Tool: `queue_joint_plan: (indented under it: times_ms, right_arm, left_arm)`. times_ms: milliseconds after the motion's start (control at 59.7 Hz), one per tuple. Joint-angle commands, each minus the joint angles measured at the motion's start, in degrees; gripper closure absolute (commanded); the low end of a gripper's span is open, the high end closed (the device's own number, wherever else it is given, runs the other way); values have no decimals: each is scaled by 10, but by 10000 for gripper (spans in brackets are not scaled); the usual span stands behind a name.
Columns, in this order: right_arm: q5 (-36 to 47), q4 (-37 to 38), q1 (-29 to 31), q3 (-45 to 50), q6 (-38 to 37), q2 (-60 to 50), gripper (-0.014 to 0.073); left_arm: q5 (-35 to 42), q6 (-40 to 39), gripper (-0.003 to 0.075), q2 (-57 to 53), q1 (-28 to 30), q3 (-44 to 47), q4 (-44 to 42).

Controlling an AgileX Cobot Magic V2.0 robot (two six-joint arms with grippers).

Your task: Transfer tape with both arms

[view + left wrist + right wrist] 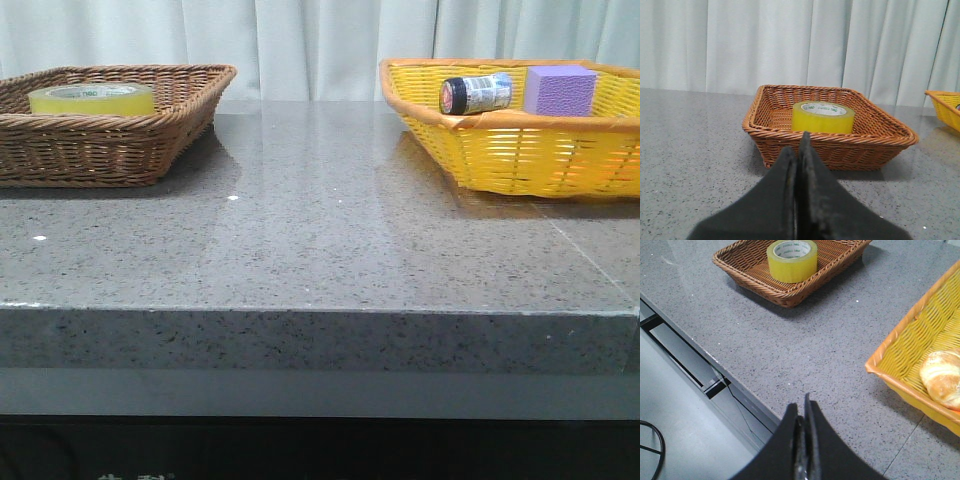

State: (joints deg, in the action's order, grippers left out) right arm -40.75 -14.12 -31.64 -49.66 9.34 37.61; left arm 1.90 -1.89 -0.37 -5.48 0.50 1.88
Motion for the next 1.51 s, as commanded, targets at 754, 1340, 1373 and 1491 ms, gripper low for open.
queue_joint_plan:
  times_ms: [754,1340,1373,1491]
  right_arm:
    - [295,-1,237,267,3,-260,662]
    - [452,-6,257,498,3,-397,662]
    - [453,-6,262,497,3,-397,662]
    - [454,-6,283,498,3,-397,662]
  left_arm:
    - [47,-6,740,-11,-5,22,3]
    - [47,-6,740,-10,-5,22,3]
    - [47,-6,740,-10,-5,22,3]
    - [47,-6,740,-10,-5,22,3]
